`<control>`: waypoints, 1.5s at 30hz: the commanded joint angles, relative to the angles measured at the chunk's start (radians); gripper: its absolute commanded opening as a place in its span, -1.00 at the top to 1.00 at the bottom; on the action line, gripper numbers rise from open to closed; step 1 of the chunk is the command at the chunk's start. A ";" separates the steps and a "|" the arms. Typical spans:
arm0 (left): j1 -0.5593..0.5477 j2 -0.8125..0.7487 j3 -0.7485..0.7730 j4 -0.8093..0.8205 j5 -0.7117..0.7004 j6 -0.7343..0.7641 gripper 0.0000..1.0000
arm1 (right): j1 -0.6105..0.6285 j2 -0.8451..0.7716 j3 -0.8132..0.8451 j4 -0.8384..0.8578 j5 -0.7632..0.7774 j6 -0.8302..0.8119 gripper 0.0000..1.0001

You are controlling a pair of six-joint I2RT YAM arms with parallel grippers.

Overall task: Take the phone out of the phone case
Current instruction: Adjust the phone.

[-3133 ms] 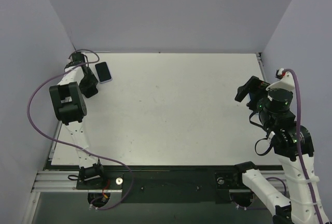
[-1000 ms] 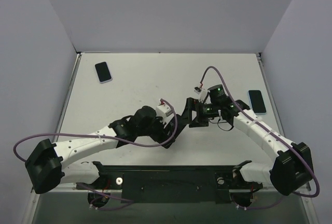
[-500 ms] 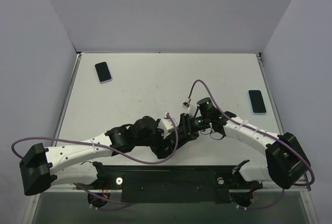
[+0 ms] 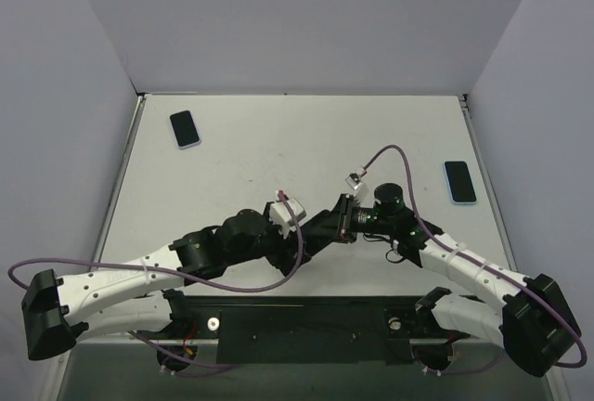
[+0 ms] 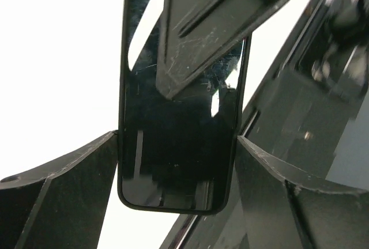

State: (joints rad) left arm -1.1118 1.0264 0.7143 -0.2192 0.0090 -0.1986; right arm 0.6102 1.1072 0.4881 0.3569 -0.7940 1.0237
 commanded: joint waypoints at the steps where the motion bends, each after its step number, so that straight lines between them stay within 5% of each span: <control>1: 0.030 -0.187 -0.002 0.129 -0.351 -0.338 -0.70 | -0.049 -0.127 -0.039 0.229 0.215 0.145 1.00; 5: 0.044 -0.328 -0.058 0.132 -0.480 -0.556 -0.74 | -0.061 -0.196 -0.048 0.248 0.315 0.154 1.00; 8: 0.056 -0.403 -0.107 0.037 -0.632 -0.872 -0.77 | -0.069 -0.234 -0.071 0.331 0.393 0.188 1.00; 12: 0.070 -0.515 -0.304 0.324 -0.557 -1.050 -0.79 | -0.052 -0.290 -0.140 0.487 0.573 0.260 1.00; 16: 0.093 -0.487 -0.436 0.696 -0.436 -1.073 -0.80 | -0.033 -0.307 -0.183 0.629 0.659 0.311 1.00; 20: 0.132 -0.341 -0.461 0.919 -0.294 -1.113 -0.79 | -0.001 -0.287 -0.203 0.711 0.696 0.351 1.00; 22: 0.132 -0.226 -0.489 1.190 -0.258 -1.115 -0.77 | 0.026 -0.267 -0.207 0.729 0.716 0.354 1.00; 27: 0.138 -0.042 -0.454 1.419 -0.138 -1.130 -0.75 | 0.105 -0.202 -0.229 0.850 0.751 0.398 1.00; 33: 0.182 0.070 -0.438 1.535 -0.104 -1.197 -0.08 | 0.146 -0.190 -0.220 0.855 0.720 0.375 1.00; 40: 0.277 0.009 -0.381 1.341 -0.009 -1.151 0.69 | 0.226 -0.260 -0.218 0.661 0.685 0.227 1.00; 43: 0.293 -0.026 -0.386 1.290 0.017 -1.127 0.73 | 0.240 -0.288 -0.183 0.527 0.652 0.176 1.00; 45: 0.305 -0.043 -0.388 1.276 0.035 -1.105 1.00 | 0.244 -0.280 -0.157 0.479 0.589 0.141 1.00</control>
State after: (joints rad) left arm -0.8452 1.0348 0.2665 1.0382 0.0235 -1.3804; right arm 0.8200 0.8360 0.2657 0.9642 -0.0547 1.2812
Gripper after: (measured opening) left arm 0.237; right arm 0.115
